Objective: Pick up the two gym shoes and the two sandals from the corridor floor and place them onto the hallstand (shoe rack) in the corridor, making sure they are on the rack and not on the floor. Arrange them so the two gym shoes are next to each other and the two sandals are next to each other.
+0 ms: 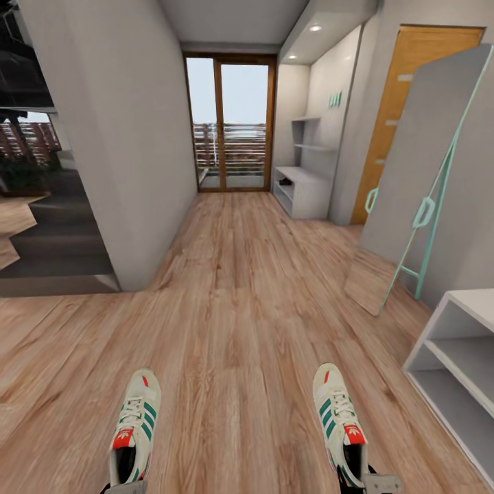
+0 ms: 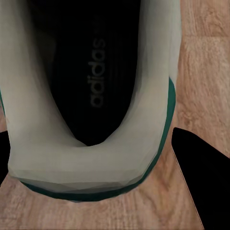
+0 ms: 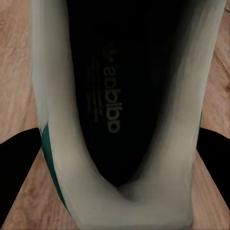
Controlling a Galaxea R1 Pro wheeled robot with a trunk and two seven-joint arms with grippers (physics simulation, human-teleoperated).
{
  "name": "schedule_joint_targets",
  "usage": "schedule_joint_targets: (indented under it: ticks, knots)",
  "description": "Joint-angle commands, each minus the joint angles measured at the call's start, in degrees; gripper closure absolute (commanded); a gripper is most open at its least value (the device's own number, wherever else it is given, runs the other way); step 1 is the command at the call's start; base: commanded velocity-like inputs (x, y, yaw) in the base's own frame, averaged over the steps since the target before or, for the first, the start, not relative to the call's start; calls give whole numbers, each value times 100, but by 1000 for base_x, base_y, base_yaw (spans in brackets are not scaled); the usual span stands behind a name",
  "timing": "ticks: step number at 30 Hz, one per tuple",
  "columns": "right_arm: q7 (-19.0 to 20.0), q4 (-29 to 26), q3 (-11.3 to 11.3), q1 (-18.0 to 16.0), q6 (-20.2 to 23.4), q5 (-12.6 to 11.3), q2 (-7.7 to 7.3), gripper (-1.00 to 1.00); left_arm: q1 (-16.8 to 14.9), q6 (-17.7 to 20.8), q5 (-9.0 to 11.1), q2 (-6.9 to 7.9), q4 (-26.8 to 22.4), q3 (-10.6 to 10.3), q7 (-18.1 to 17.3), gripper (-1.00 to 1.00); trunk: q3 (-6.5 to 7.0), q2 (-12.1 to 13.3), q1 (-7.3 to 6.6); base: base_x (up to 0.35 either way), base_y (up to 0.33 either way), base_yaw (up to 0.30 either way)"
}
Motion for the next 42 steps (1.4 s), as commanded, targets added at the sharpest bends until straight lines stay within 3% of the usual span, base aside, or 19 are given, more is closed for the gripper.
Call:
schedule_joint_targets:
  ticks: [1, 42]
  knots:
    - [-5, 3, -37, -6, -19, 60, 4, 100, -4, -18, -20, -3, 3, 23, -11, 100, -5, -2, 2, 338, 0, 0]
    - [-6, 3, -49, -3, -16, 53, -8, 100, -4, -18, -19, 4, 3, 29, -11, 100, -5, -2, 2, 338, 0, 0]
